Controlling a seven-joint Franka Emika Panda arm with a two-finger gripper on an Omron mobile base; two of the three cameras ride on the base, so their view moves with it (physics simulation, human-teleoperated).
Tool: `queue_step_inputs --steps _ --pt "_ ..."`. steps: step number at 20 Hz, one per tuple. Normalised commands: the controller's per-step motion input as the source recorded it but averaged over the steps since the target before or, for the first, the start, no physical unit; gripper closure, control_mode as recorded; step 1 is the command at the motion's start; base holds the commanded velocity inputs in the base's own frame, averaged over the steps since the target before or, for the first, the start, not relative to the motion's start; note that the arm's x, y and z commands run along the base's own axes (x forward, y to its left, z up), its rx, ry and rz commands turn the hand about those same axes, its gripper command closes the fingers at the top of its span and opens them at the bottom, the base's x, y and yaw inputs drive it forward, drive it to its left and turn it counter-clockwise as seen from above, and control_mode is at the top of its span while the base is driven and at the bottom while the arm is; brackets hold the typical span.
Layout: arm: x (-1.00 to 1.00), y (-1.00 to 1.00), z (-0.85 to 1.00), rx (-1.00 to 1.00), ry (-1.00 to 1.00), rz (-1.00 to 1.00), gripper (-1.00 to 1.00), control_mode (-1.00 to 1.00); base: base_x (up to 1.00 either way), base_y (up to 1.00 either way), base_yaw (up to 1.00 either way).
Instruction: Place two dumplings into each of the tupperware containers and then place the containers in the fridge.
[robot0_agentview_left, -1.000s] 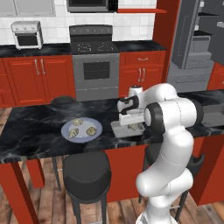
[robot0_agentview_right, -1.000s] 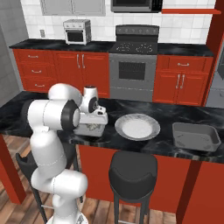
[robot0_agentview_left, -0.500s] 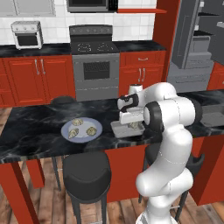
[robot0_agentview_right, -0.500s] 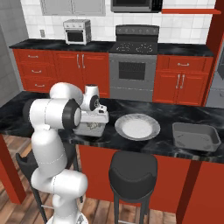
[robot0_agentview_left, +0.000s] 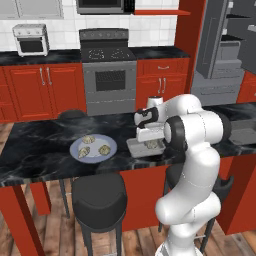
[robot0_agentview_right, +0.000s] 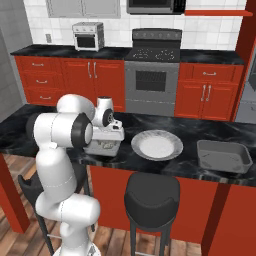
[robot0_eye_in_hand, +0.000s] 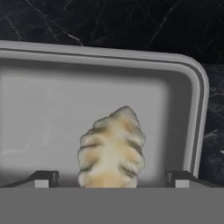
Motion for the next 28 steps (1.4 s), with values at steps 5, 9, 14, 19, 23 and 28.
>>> queue_step_inputs --steps 5,9,14,19,23,28 --pt "-0.15 0.15 0.35 0.0 0.0 -0.02 -1.0 -1.0 0.0 0.0 0.0" --pt "-0.33 0.81 0.28 0.0 0.03 -0.03 -1.0 -1.0 0.0 0.0 0.0" --pt "-0.11 1.0 0.13 0.0 0.05 0.0 -1.0 -1.0 0.0 0.0 0.0" --pt "0.0 1.0 0.04 0.0 0.06 0.0 -1.0 -1.0 0.0 0.0 0.0" --pt "0.0 0.96 0.05 0.0 0.07 0.0 -1.0 -1.0 0.0 0.0 0.0" --pt "0.02 0.56 -0.02 0.0 0.07 0.0 -1.0 -1.0 0.0 0.0 0.0"
